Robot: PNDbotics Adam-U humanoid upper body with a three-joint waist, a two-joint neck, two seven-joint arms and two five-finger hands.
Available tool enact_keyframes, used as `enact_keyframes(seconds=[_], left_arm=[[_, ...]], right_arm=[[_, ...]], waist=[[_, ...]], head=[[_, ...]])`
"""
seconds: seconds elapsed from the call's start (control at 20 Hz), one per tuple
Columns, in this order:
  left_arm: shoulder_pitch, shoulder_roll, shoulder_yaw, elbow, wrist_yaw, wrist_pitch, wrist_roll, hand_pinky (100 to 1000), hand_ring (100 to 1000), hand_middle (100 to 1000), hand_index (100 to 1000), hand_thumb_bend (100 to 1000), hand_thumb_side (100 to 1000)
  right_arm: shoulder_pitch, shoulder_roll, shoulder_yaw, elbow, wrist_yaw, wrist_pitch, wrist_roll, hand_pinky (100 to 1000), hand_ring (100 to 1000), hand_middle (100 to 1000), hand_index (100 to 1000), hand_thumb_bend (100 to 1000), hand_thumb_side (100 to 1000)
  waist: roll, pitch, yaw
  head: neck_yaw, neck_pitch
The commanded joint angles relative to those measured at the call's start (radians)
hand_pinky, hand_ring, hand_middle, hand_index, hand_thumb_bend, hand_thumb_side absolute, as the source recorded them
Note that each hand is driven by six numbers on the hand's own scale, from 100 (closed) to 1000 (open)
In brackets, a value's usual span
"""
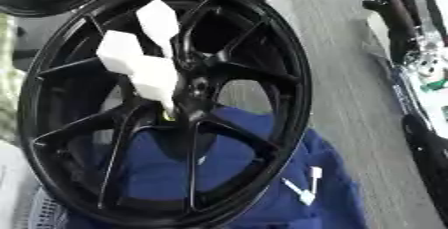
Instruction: Pull the pin out of the wheel hub.
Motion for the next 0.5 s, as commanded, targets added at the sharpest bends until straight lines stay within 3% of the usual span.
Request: enact_keyframes(seconds=[0.05, 0.5], left_arm=[[-0.056, -0.012, -0.015, -0.003, 0.039, 0.045, -0.048, 838, 789, 759, 854, 581, 686], [-0.204, -0.11, -0.033, 0.064, 0.165, 0.2, -0.206, 829, 777, 752, 848, 574, 692]], right_arm=[[-0.006, -0.034, -0.004, -0.009, 0.004, -0.003, 0.005, 823, 757, 682, 752, 100, 625], [0.001, -0.035, -0.008, -0.007, 0.004, -0.003, 0.003, 823, 757, 682, 752, 100, 629]], waist=[[-0.001, -0.031, 0.003], [-0.001, -0.034, 0.016]], head=[[-0.004, 0.002], [-0.021, 0.002]])
